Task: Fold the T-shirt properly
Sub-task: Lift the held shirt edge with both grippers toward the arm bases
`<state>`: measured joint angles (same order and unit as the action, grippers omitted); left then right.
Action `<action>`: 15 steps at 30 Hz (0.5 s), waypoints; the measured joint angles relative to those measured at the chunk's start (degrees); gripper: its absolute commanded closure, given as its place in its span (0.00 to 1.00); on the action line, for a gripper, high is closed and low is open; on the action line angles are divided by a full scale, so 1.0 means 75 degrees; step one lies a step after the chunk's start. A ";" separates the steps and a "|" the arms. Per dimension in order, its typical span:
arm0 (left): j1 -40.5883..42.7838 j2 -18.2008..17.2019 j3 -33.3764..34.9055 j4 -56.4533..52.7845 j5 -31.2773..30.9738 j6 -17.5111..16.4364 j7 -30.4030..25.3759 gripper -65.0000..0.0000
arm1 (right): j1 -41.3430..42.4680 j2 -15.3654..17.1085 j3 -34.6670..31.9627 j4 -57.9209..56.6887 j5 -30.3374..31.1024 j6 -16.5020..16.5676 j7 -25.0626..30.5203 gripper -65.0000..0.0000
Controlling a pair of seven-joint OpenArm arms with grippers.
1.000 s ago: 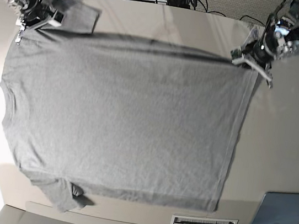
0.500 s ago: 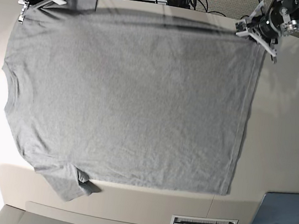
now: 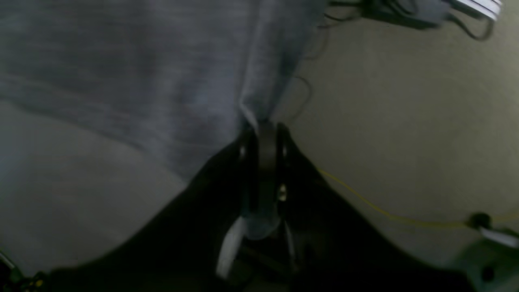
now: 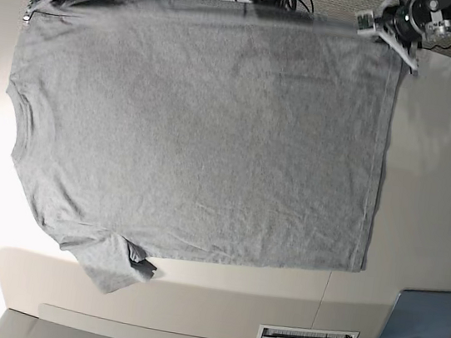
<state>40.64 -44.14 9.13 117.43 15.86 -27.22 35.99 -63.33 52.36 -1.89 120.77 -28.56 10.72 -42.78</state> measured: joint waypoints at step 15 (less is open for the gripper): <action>-0.1457 0.0178 -0.0015 -0.0286 -0.0650 0.0831 0.0017 1.00 | 0.2439 -0.0023 -0.0012 -0.0003 0.0425 -0.0326 0.0726 1.00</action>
<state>29.71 -42.81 9.02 115.28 10.98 -20.99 36.12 -45.04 52.18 -1.98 120.75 -25.36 8.27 -37.34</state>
